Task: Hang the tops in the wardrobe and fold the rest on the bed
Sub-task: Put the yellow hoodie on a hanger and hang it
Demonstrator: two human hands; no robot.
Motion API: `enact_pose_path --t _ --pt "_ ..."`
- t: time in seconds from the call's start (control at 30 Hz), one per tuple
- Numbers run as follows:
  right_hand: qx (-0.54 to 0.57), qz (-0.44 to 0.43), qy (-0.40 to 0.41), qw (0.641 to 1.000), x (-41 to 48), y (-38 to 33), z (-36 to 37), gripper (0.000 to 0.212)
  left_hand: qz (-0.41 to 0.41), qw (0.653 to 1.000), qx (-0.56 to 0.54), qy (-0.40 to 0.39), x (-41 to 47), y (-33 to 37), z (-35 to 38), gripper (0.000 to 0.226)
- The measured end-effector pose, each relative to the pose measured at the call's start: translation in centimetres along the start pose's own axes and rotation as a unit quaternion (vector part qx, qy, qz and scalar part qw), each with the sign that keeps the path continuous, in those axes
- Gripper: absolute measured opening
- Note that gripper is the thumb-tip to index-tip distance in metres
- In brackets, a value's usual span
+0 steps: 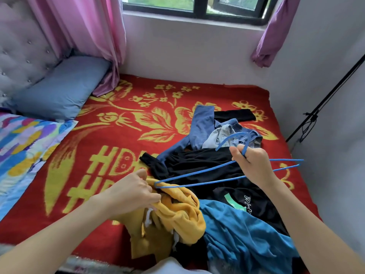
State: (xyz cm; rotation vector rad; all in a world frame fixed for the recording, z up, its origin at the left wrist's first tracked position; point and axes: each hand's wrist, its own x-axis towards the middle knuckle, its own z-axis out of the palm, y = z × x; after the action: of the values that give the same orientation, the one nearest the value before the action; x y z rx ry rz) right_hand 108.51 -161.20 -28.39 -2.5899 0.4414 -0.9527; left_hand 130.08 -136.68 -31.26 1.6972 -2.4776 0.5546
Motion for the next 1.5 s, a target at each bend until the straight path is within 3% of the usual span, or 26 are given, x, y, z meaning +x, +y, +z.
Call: enact_pose_path --t 0.13,0.23,0.33,0.4,0.47,0.53,0.6,0.67,0.7,0.77,0.8,0.83,0.87,0.93,0.97,1.03,1.1,1.17,1.23,1.3,1.37,1.43,1.5 --pt "0.116 0.027 -0.013 0.993 0.0 -1.6 0.7 0.044 0.013 1.0 0.009 -0.015 1.2 -0.4 -0.8 0.025" --pt "0.173 0.125 -0.049 0.976 -1.2 -3.6 4.5 0.052 0.026 0.999 0.002 -0.024 3.2 0.0 -1.4 0.026" --pt "0.215 0.194 -0.001 0.957 -2.1 -5.8 8.2 0.047 0.015 0.998 -0.015 0.057 4.8 0.9 -1.6 0.022" --pt "0.247 0.268 0.051 0.93 -2.4 -5.4 8.9 0.048 -0.056 0.992 -0.006 0.113 4.3 1.1 -1.6 0.021" --pt "0.293 0.342 0.079 0.889 -2.8 -4.2 8.6 0.047 -0.197 0.974 0.021 0.109 2.0 0.7 -1.4 0.053" --pt "0.325 0.4 0.102 0.851 -3.2 -3.1 8.0 0.049 -0.358 0.931 0.029 0.062 -1.0 0.2 -0.9 0.079" --pt "0.352 0.44 0.124 0.817 -3.3 -2.4 7.5 0.051 -0.488 0.872 -0.032 -0.01 -3.1 0.0 0.2 0.092" --pt "0.374 0.447 0.125 0.803 -2.9 -2.5 7.1 0.052 -0.562 0.81 -0.147 -0.08 -3.7 0.2 1.6 0.094" --pt "0.38 0.444 0.123 0.802 -2.6 -2.7 6.9 0.052 -0.571 0.789 -0.214 -0.076 -3.6 0.3 2.1 0.092" --pt "0.385 0.435 0.121 0.805 -1.8 -2.8 6.6 0.053 -0.58 0.723 -0.376 0.016 -2.8 0.3 1.6 0.08" --pt "0.385 0.431 0.123 0.807 -1.4 -2.9 6.4 0.053 -0.58 0.664 -0.463 0.089 -2.3 0.1 1.1 0.073" --pt "0.387 0.425 0.127 0.808 -1.1 -2.8 6.0 0.054 -0.576 0.615 -0.518 0.149 -2.2 -0.2 1.1 0.068" --pt "0.388 0.423 0.132 0.808 -0.9 -2.5 5.7 0.054 -0.57 0.589 -0.541 0.19 -2.1 -0.6 1.1 0.061" --pt "0.384 0.427 0.145 0.806 -0.5 -1.9 4.9 0.055 -0.552 0.6 -0.531 0.232 -1.4 -1.1 -0.1 0.031" --pt "0.378 0.425 0.151 0.808 -0.3 -1.6 4.4 0.054 -0.537 0.627 -0.504 0.256 -1.1 -1.5 -0.6 0.007" --pt "0.347 0.398 0.164 0.833 -0.1 -1.1 3.5 0.053 -0.484 0.715 -0.407 0.299 -0.1 -2.5 -1.9 0.027" --pt "0.309 0.351 0.155 0.87 0.1 -1.2 2.8 0.052 -0.413 0.788 -0.325 0.32 1.4 -3.1 -3.6 0.014" --pt "0.285 0.312 0.144 0.895 0.2 -1.9 2.4 0.052 -0.399 0.841 -0.194 0.309 2.6 -3.5 -4.5 0.016" --pt "0.295 0.308 0.162 0.89 0.3 -2.5 2.2 0.053 -0.449 0.849 -0.105 0.257 2.8 -4.6 -4.5 0.02" --pt "0.325 0.323 0.186 0.869 0.4 -3.1 2.3 0.063 -0.493 0.835 -0.174 0.169 2.3 -5.5 -5.1 0.032" --pt "0.342 0.332 0.181 0.86 0.5 -3.6 2.5 0.066 -0.453 0.843 -0.283 0.065 2.0 -5.4 -5.2 0.044" --pt "0.324 0.329 0.156 0.873 0.4 -4.2 3.1 0.059 -0.359 0.907 -0.22 0.029 2.5 -4.3 -4.6 0.063" --pt "0.311 0.323 0.149 0.881 0.5 -4.3 3.6 0.055 -0.301 0.947 -0.087 0.067 2.8 -3.1 -2.8 0.072"
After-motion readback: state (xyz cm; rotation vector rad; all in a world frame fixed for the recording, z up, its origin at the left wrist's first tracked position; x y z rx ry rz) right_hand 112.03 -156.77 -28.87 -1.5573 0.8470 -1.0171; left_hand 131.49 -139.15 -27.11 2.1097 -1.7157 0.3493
